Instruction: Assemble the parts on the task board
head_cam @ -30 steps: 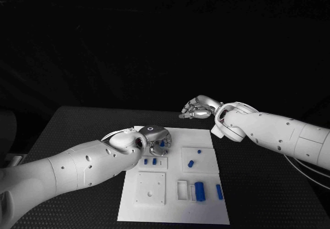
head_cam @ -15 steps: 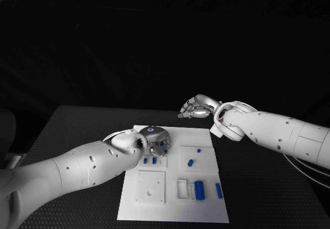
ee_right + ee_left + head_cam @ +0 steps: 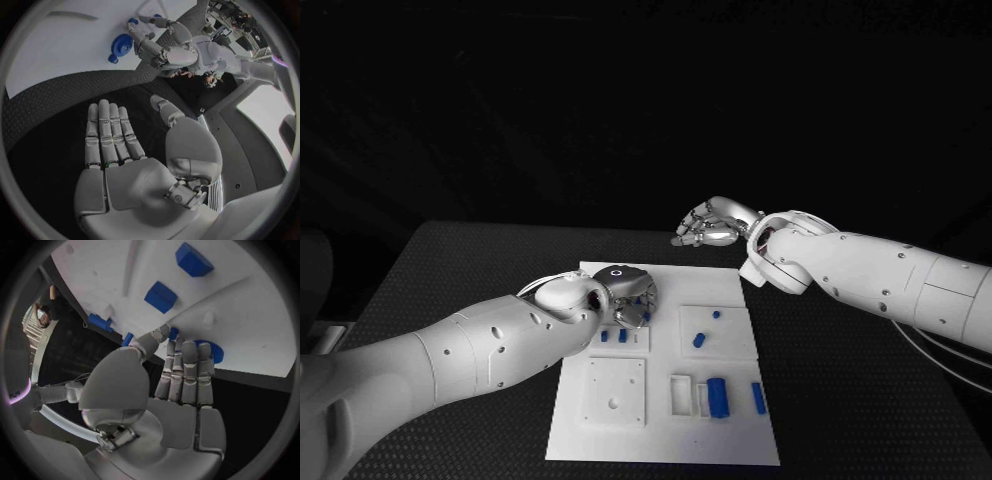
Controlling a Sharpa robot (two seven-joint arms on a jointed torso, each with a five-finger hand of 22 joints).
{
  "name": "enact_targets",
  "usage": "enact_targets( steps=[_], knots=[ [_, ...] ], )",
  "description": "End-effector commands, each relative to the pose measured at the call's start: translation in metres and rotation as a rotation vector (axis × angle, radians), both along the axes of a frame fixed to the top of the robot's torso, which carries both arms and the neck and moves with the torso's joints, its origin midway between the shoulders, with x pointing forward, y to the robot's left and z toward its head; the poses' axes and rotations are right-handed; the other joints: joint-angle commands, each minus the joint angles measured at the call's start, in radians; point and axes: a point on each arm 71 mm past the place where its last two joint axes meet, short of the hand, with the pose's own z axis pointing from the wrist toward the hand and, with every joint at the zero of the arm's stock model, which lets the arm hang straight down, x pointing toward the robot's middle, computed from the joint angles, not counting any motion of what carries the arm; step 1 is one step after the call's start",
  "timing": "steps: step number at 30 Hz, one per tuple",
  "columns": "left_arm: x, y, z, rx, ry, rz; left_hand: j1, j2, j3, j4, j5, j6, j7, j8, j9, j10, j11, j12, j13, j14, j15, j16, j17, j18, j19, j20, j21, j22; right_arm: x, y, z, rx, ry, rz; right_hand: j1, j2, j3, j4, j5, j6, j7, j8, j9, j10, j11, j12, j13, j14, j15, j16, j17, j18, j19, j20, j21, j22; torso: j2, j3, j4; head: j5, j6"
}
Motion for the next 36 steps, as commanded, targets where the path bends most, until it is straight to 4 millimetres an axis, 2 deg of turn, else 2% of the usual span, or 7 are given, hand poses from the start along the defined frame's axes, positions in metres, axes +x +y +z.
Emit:
enact_targets(
  steps=[1,22,36],
  knots=[
    [-0.001,-0.002,-0.004,0.034,0.013,-0.010,0.001,0.010,0.001,-0.003,0.004,0.009,-0.002,-0.002,-0.002,0.011,0.000,-0.003,-0.001,0.005,-0.001,0.008,0.004,0.020,0.007,-0.018,0.008,0.023,-0.001,0.001,0.000,0.003,-0.003,0.011,0.000,0.013,-0.003,-0.001,0.005,-0.004,0.000,0.006,-0.001,0.003,0.003,0.005,-0.002,-0.004,0.002,0.003,-0.001,0.007,0.008,0.000,-0.005,0.001,0.000,0.0001,0.0001,0.000,-0.001],
    [-0.001,-0.005,-0.013,0.079,0.026,-0.006,0.001,0.021,0.003,-0.003,0.005,0.005,0.001,-0.010,-0.008,0.016,-0.001,-0.013,-0.007,0.010,-0.003,0.035,0.015,0.023,0.016,-0.022,0.023,0.022,-0.001,0.002,0.000,0.003,-0.001,0.013,-0.001,0.013,-0.003,-0.001,0.005,-0.004,0.000,0.007,-0.002,0.003,0.003,0.005,-0.002,-0.003,0.001,0.004,-0.001,0.007,0.008,0.000,-0.006,0.002,0.001,-0.0010,-0.0005,-0.003,-0.005],
    [-0.003,-0.004,-0.020,0.185,0.006,-0.023,0.013,0.037,0.009,-0.011,0.008,0.027,-0.007,-0.003,-0.008,0.054,-0.013,-0.005,-0.003,0.029,-0.014,0.056,0.020,0.027,0.027,-0.028,0.037,0.021,-0.002,0.003,0.000,0.004,0.000,0.018,-0.001,0.014,-0.003,-0.001,0.005,-0.004,0.000,0.007,-0.002,0.003,0.003,0.005,-0.002,-0.003,0.001,0.004,-0.002,0.007,0.009,0.000,-0.007,0.003,-0.001,-0.0004,0.0002,-0.006,-0.010]
  ],
)
